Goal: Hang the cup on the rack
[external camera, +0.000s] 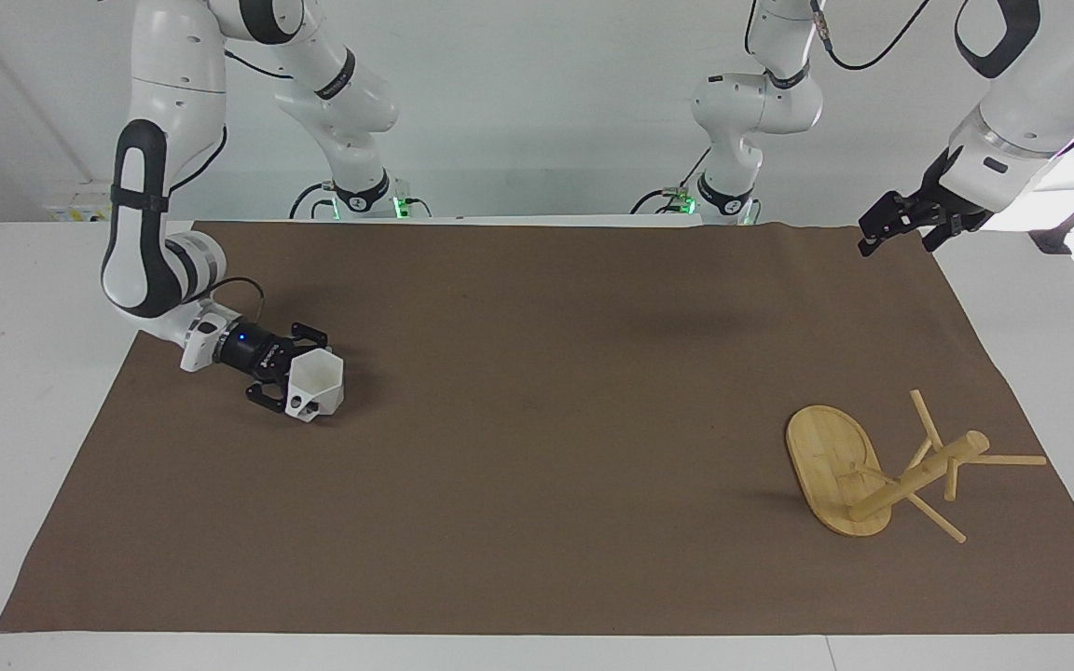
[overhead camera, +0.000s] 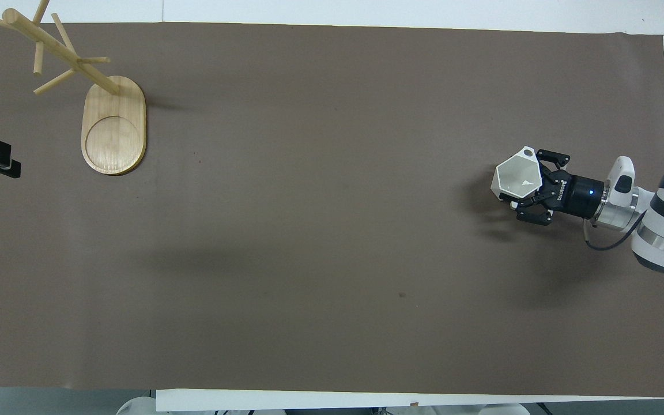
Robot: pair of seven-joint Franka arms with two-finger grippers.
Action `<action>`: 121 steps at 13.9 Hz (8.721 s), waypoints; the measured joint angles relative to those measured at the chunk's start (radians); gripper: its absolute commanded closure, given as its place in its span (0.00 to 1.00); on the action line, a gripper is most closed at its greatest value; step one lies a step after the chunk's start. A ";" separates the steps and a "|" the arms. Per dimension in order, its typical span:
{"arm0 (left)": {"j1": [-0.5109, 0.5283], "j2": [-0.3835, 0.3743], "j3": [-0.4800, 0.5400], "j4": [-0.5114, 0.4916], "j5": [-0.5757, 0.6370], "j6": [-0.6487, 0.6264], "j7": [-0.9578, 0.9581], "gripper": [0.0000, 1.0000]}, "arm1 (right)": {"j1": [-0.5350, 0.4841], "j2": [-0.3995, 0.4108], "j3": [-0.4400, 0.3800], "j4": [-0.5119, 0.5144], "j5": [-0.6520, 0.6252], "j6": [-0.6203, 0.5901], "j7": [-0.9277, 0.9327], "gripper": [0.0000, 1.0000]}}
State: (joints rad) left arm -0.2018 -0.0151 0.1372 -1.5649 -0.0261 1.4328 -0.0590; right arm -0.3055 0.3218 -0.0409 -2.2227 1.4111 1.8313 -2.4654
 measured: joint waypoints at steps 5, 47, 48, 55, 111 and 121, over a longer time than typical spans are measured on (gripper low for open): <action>0.000 0.000 0.000 0.000 0.000 0.000 0.000 0.00 | 0.037 -0.007 0.006 0.049 -0.004 -0.136 0.035 0.88; -0.545 0.116 -0.046 -0.077 -0.049 0.376 -0.812 1.00 | 0.847 -0.154 0.019 0.198 0.415 0.431 0.404 0.85; -0.545 0.116 -0.045 -0.079 -0.049 0.380 -0.811 1.00 | 0.847 -0.154 0.019 0.198 0.415 0.431 0.402 0.79; -0.548 0.115 -0.045 -0.084 -0.055 0.392 -0.834 1.00 | 0.830 -0.154 0.017 0.199 0.415 0.422 0.401 0.00; -0.074 0.110 -0.026 -0.671 -0.202 1.554 -0.689 0.55 | 0.285 -0.329 -0.025 0.694 -1.389 -0.531 2.352 0.00; -0.025 -0.073 -0.011 -0.594 -0.159 0.942 -0.586 0.00 | 0.290 -0.329 -0.017 0.690 -1.389 -0.531 2.352 0.00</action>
State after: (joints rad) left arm -0.2266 -0.0876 0.1264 -2.1590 -0.1852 2.3746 -0.6453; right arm -0.0153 -0.0069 -0.0583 -1.5332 0.0219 1.3005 -0.1131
